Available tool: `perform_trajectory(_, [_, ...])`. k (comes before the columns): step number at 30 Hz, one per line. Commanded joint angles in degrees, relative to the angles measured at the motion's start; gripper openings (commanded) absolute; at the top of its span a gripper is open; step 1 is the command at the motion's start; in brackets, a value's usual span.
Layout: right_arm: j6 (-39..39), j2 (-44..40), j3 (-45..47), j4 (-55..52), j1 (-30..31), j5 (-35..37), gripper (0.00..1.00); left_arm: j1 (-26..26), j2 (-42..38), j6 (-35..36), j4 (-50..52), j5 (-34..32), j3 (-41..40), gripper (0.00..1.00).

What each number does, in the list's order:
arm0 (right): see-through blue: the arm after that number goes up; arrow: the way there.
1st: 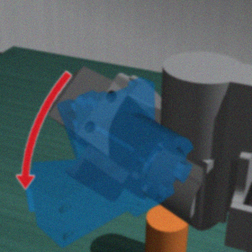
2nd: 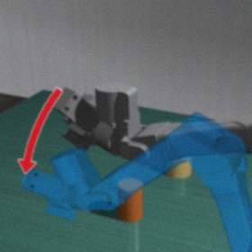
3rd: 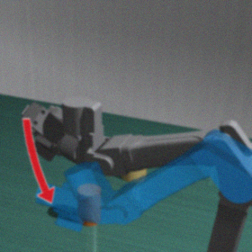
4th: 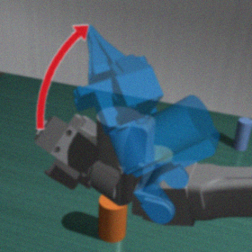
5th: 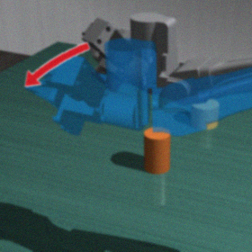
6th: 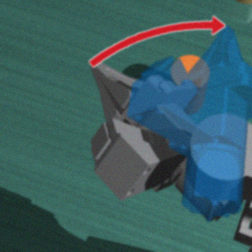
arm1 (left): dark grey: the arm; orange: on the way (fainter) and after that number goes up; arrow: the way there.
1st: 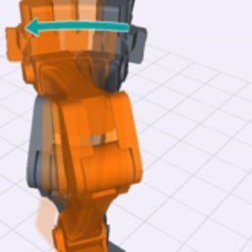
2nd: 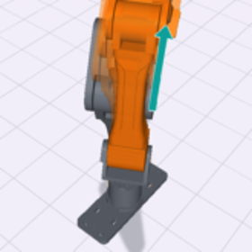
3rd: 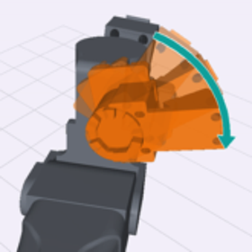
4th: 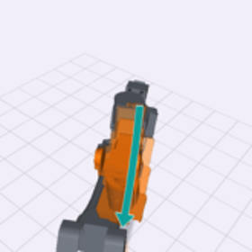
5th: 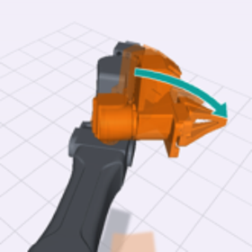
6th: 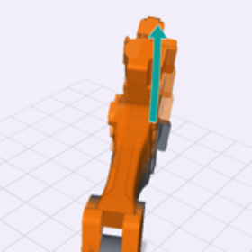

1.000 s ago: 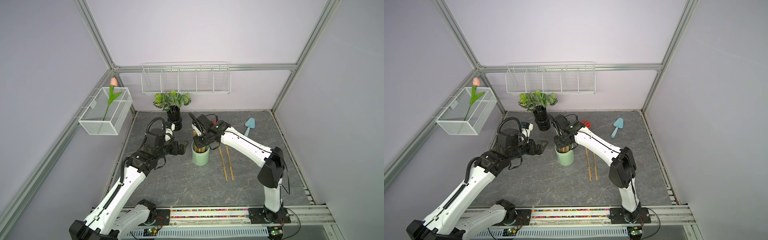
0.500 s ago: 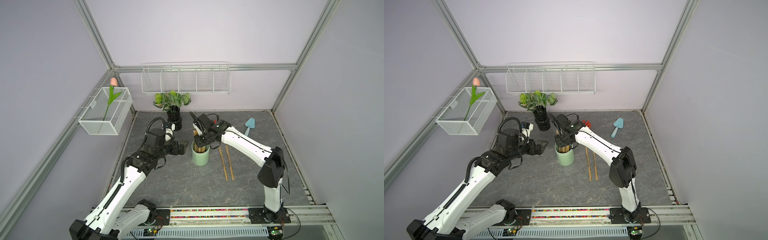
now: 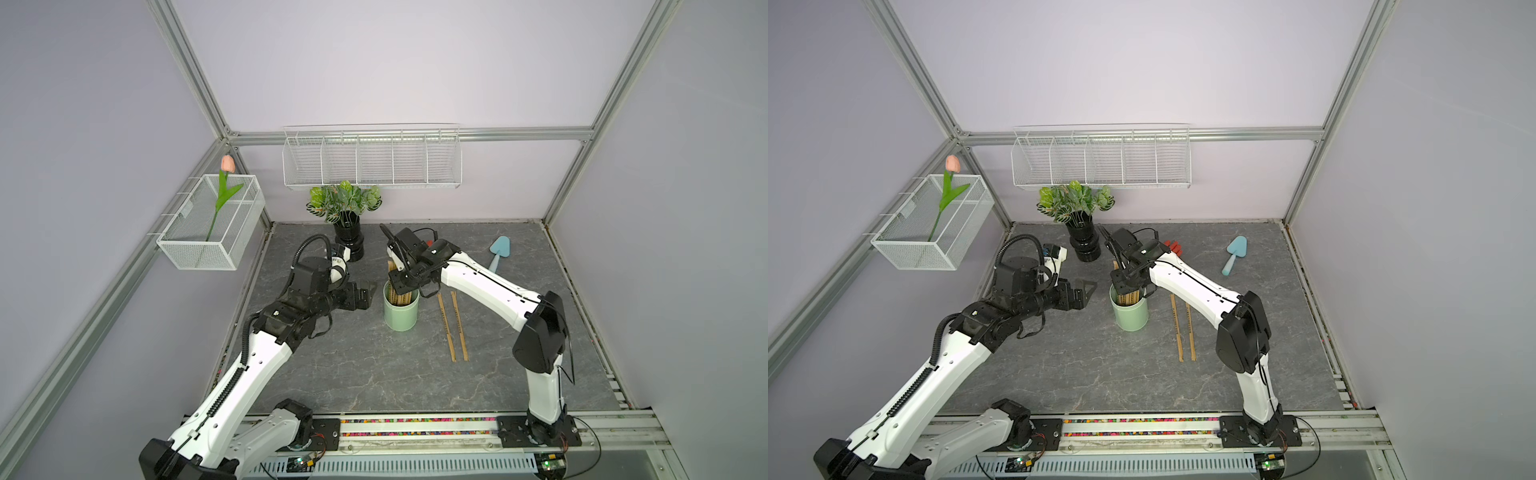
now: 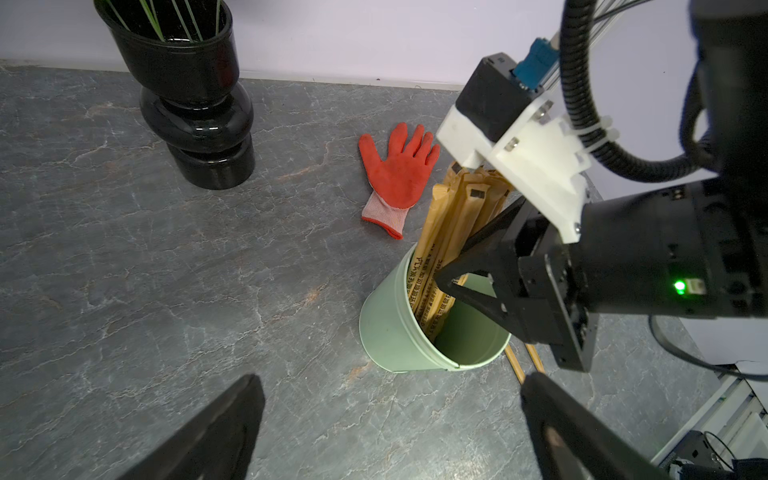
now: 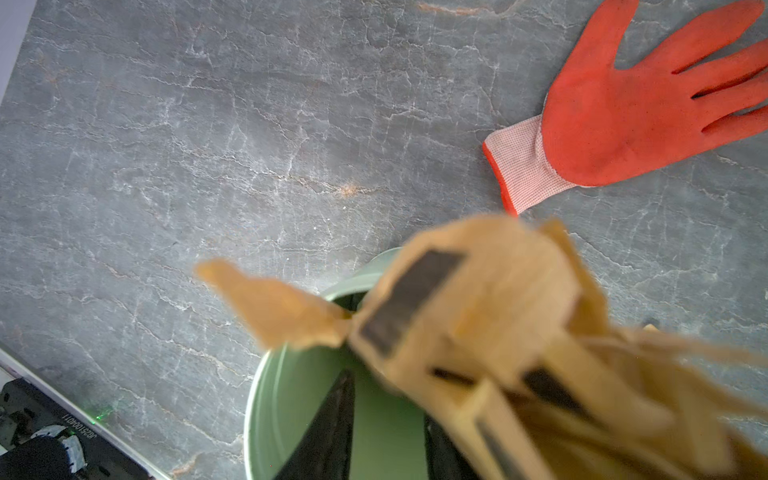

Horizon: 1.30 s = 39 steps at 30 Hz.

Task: Take the straws out of the storage container
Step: Pick up the straw from the container.

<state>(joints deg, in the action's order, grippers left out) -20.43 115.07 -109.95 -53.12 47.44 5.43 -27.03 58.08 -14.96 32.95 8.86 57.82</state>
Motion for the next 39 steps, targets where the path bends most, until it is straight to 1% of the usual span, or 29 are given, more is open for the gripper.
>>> perform_trajectory(1, [-0.9, 1.4, -0.9, -0.3, -0.4, -0.6, 0.32, 0.0, 0.2, -0.2, 0.0, 0.3, -0.3, 1.0])
perform_trajectory(4, [-0.8, 1.5, -1.0, 0.1, -0.4, -1.2, 0.32, 0.0, 0.3, -0.2, 0.0, 0.2, -0.2, 1.0])
perform_trajectory(12, [-0.5, 1.3, -1.4, 0.3, -0.4, -1.5, 0.23, 0.0, 0.3, -0.1, 0.0, 0.3, -0.2, 1.0])
perform_trajectory(25, [-0.1, 2.9, -2.8, -0.2, -0.5, -1.1, 0.21, 0.0, 0.3, 0.0, 0.1, 0.2, -0.3, 1.0])
perform_trajectory(33, [0.0, 2.3, -2.8, -0.3, -0.4, -1.5, 0.15, 0.0, 0.3, 0.0, 0.2, 0.1, -0.2, 1.0])
perform_trajectory(39, [0.3, 0.1, -2.7, -1.0, 0.1, -1.1, 0.13, 0.0, 0.2, -0.1, 0.1, 0.4, -0.2, 1.0])
